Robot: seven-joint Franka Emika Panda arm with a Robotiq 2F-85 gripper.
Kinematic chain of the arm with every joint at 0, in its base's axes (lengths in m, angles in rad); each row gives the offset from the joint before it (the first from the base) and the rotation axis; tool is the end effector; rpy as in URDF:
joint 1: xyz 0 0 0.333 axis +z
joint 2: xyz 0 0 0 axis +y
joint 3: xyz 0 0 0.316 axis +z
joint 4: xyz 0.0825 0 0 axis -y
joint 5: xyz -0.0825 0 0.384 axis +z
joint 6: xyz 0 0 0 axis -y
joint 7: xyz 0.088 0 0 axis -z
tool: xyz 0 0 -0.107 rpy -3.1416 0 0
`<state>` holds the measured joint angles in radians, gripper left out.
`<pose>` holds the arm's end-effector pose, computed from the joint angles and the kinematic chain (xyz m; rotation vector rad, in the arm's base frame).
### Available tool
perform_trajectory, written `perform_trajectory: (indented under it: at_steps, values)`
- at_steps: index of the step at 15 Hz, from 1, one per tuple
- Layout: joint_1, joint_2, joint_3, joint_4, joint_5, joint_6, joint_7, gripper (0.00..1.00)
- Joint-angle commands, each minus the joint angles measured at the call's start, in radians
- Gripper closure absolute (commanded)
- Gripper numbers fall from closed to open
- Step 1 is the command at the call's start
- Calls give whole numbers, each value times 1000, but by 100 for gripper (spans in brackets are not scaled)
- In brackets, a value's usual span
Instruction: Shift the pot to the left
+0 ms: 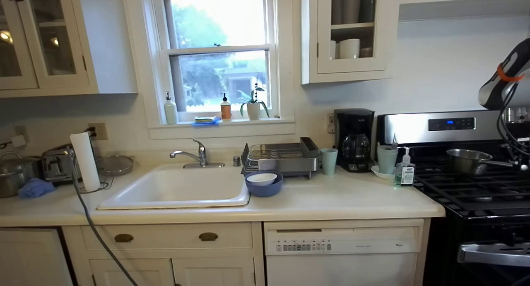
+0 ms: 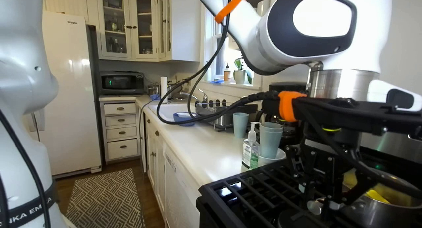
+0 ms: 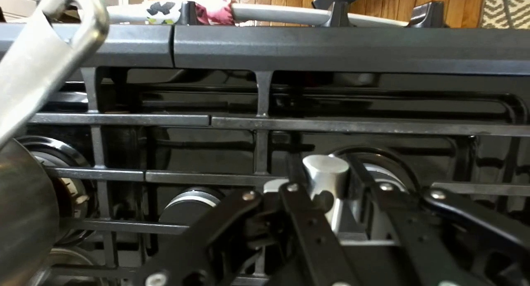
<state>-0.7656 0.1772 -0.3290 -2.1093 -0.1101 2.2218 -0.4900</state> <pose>0.2568 -0.4997 0.3329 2.9660 -0.8083 -0.2181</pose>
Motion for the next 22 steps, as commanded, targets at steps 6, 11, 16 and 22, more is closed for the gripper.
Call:
perform_trajectory:
  at_steps: [6,11,16,22]
  values:
    - [83,-19,15,-34,96,-17,-81,93]
    - [135,-1,14,-19,122,12,-66,93]
    - [162,18,-6,15,116,19,5,93]
    - [172,39,-14,45,149,18,94,93]
